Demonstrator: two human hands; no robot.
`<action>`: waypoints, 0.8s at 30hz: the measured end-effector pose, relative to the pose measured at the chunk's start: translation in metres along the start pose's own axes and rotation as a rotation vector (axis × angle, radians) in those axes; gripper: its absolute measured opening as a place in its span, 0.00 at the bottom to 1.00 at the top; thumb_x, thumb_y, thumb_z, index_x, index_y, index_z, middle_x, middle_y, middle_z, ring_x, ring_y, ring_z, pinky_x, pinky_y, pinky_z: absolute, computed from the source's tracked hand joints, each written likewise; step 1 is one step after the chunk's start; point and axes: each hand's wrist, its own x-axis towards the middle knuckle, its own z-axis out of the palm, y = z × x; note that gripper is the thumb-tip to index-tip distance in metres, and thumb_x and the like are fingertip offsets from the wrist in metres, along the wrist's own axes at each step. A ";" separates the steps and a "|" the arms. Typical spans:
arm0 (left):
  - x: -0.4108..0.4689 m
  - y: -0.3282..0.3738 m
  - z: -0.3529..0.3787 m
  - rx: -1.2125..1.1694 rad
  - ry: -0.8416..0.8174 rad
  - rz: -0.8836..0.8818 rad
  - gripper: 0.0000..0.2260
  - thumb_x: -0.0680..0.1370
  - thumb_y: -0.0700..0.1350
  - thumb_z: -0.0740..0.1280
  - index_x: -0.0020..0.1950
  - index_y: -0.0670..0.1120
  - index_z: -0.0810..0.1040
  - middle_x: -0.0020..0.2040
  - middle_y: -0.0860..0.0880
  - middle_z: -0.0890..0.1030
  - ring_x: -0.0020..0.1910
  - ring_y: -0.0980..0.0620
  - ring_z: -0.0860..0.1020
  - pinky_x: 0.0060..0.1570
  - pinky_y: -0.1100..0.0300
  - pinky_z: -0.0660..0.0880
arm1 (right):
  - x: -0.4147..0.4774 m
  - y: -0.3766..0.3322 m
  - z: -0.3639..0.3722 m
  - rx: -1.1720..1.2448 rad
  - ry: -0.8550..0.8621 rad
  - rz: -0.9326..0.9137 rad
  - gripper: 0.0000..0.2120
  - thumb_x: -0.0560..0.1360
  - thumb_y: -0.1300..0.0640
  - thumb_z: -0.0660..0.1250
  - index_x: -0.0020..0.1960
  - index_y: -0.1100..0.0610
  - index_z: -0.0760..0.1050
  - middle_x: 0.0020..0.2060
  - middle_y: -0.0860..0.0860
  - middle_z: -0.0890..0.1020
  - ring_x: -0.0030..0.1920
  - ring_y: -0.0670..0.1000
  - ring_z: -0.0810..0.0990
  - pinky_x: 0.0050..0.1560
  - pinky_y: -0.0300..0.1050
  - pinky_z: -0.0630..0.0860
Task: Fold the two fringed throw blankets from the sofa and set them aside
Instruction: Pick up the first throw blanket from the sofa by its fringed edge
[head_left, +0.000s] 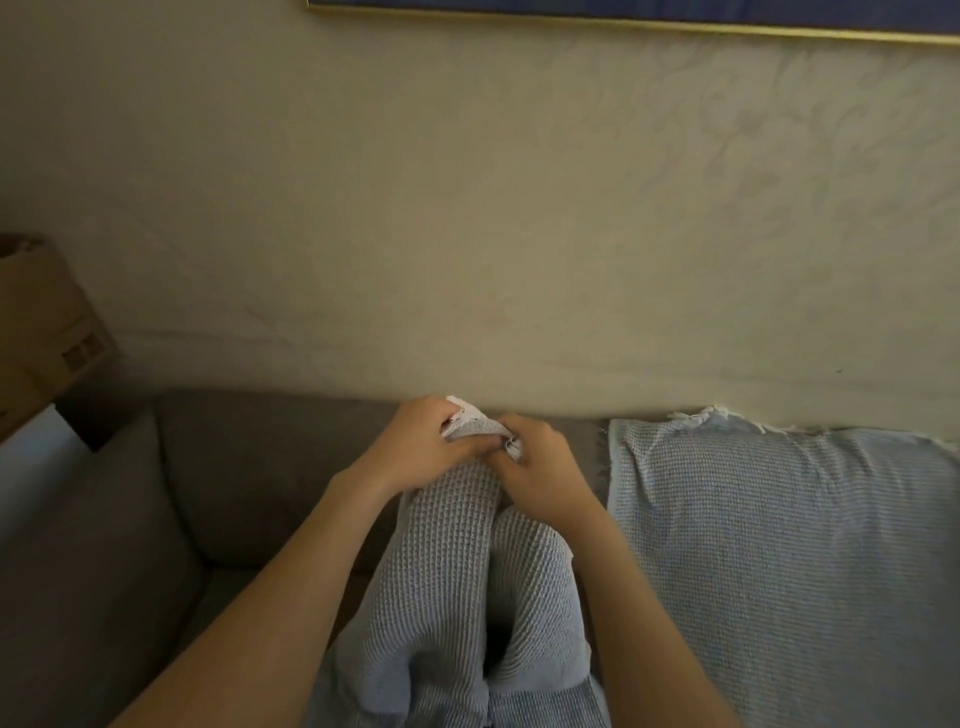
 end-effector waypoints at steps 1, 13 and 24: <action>-0.004 -0.004 0.000 -0.033 -0.014 -0.018 0.05 0.77 0.55 0.77 0.44 0.56 0.87 0.40 0.57 0.86 0.38 0.58 0.83 0.35 0.60 0.75 | -0.001 0.001 -0.002 -0.004 -0.006 0.013 0.04 0.80 0.58 0.68 0.49 0.52 0.81 0.39 0.44 0.84 0.39 0.41 0.80 0.35 0.35 0.70; -0.022 -0.052 0.014 0.108 -0.081 -0.197 0.08 0.80 0.55 0.73 0.45 0.54 0.85 0.39 0.55 0.85 0.39 0.58 0.83 0.40 0.58 0.77 | 0.004 -0.012 -0.009 0.194 0.125 0.129 0.15 0.76 0.69 0.65 0.47 0.52 0.85 0.30 0.49 0.84 0.23 0.43 0.72 0.24 0.39 0.67; -0.029 -0.079 0.013 0.437 -0.127 -0.438 0.23 0.83 0.68 0.59 0.45 0.52 0.81 0.44 0.52 0.82 0.47 0.49 0.79 0.58 0.46 0.72 | 0.002 -0.014 -0.028 0.579 0.466 0.224 0.16 0.73 0.74 0.63 0.44 0.58 0.84 0.26 0.44 0.79 0.24 0.44 0.67 0.25 0.38 0.64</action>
